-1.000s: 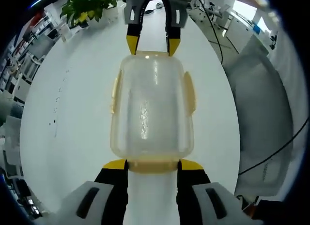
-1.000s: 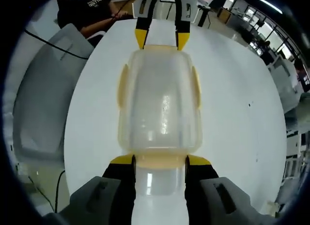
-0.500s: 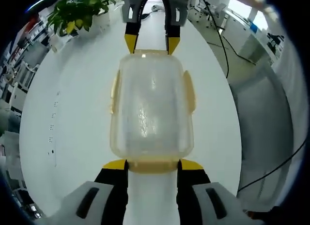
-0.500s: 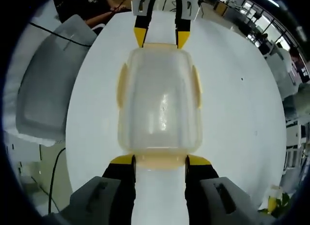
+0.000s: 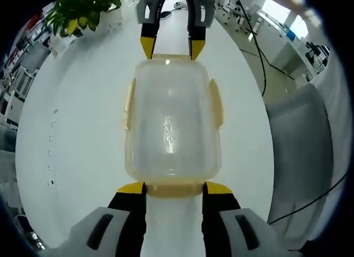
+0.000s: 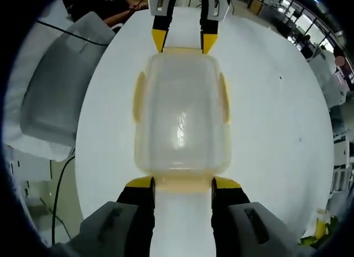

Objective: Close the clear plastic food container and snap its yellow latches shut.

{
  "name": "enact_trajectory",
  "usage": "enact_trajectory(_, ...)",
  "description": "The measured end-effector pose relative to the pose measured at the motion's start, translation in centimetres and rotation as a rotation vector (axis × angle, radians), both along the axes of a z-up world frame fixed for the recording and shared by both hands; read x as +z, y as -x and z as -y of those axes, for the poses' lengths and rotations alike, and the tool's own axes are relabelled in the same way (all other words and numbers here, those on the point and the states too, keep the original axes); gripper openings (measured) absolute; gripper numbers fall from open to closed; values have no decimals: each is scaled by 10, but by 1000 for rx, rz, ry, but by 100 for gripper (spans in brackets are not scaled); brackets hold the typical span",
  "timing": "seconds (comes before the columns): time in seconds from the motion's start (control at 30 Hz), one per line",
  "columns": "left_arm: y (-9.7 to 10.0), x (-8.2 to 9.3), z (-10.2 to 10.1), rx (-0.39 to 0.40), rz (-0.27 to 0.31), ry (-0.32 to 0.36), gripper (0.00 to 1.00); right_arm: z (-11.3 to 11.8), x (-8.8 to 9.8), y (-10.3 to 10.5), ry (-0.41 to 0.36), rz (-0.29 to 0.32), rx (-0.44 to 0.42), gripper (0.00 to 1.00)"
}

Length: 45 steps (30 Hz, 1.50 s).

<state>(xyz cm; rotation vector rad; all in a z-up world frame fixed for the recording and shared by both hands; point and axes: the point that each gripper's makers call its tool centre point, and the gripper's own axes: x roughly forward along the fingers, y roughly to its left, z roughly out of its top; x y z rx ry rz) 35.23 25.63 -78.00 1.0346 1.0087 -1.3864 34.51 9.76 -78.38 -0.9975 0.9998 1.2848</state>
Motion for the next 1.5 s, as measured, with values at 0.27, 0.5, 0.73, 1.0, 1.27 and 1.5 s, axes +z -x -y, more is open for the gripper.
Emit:
enact_trajectory(0.27,2,-5,-3,0,-5,-50,33,-2,-8,2,26,-5,21,36)
enact_trajectory(0.5,1,-7,-1,-6,-6,-57,34,1,-8,3,13,-15,6,36)
enact_trajectory(0.73,0,-13,-2,-32,9,-82,34,3,-11,2,18,-18,6,36)
enact_trajectory(1.0,3,-16,-11,1,-26,-76,31,13,-15,4,-19,-39,-57,23)
enact_trajectory(1.27,-8,-11,-42,386,-55,-35,49,53,-20,-13,-54,-2,-409,38)
enact_trajectory(1.5,5,19,-30,1112,-479,229,51,68,-10,-14,-138,-98,-743,40)
